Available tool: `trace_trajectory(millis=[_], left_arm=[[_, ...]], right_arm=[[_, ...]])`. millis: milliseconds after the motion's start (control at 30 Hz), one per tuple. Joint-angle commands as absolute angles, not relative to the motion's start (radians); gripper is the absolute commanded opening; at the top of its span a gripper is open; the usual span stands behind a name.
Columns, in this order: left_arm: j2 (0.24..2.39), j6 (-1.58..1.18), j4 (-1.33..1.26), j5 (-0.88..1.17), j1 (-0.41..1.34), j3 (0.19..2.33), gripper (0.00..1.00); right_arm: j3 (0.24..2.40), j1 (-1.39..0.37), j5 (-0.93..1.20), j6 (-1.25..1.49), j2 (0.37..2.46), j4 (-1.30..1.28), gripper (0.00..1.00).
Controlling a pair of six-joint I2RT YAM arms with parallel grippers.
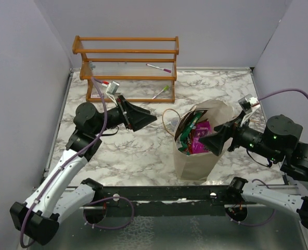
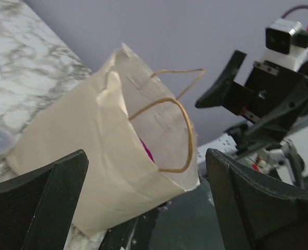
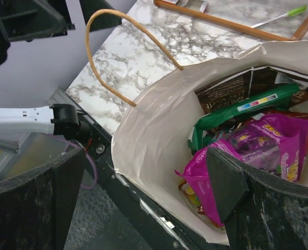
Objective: Take the snacks out of the paper bag
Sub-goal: Adjust the paper bag at the center of the board.
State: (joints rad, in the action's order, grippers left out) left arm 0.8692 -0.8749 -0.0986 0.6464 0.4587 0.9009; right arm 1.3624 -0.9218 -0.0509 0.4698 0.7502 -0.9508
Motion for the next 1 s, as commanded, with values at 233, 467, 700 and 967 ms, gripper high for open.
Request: trace_trajectory(millis=[233, 467, 700, 967], left_arm=[[1.015, -1.049, -0.477, 0.840, 0.545, 0.888, 0.99], [1.045, -1.047, -0.476, 0.774, 0.622, 0.889, 0.91], [1.072, -0.994, -0.433, 0.731, 0.679, 0.919, 0.82], [1.103, -1.028, -0.507, 0.695, 0.696, 0.932, 0.55]], right_arm=[[1.381, -0.927, -0.163, 0.522, 0.676, -0.976, 0.99], [1.398, -0.926, -0.155, 0.516, 0.680, -0.961, 0.99], [1.420, -0.927, -0.158, 0.503, 0.692, -0.955, 0.99], [1.409, -0.927, -0.164, 0.519, 0.682, -0.956, 0.99]])
